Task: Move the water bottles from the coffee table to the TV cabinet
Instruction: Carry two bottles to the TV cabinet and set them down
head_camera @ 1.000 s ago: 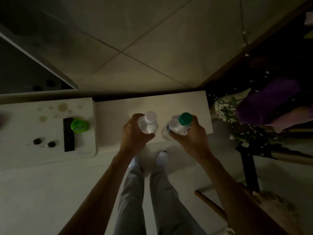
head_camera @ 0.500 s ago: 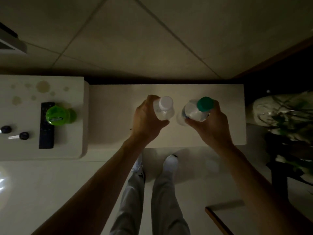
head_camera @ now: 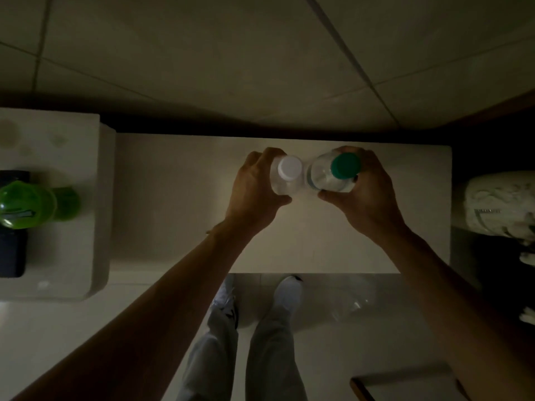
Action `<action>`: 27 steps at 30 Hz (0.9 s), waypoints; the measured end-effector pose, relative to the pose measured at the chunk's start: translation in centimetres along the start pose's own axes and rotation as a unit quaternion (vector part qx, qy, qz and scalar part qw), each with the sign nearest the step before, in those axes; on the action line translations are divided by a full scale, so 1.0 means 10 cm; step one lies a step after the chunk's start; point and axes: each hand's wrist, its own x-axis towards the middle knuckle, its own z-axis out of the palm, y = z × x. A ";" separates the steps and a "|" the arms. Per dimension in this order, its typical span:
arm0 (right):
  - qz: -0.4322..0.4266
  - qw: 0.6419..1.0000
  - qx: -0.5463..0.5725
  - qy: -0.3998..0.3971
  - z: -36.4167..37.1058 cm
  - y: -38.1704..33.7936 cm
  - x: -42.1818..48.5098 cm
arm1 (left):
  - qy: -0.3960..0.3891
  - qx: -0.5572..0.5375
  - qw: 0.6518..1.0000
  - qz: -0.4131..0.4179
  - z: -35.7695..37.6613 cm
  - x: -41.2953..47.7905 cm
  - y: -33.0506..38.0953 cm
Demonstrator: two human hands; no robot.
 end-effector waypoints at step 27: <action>-0.006 0.998 -0.026 -0.061 -0.20 -0.12 -0.09 | -0.084 0.056 0.995 -0.007 -0.07 -0.09 0.09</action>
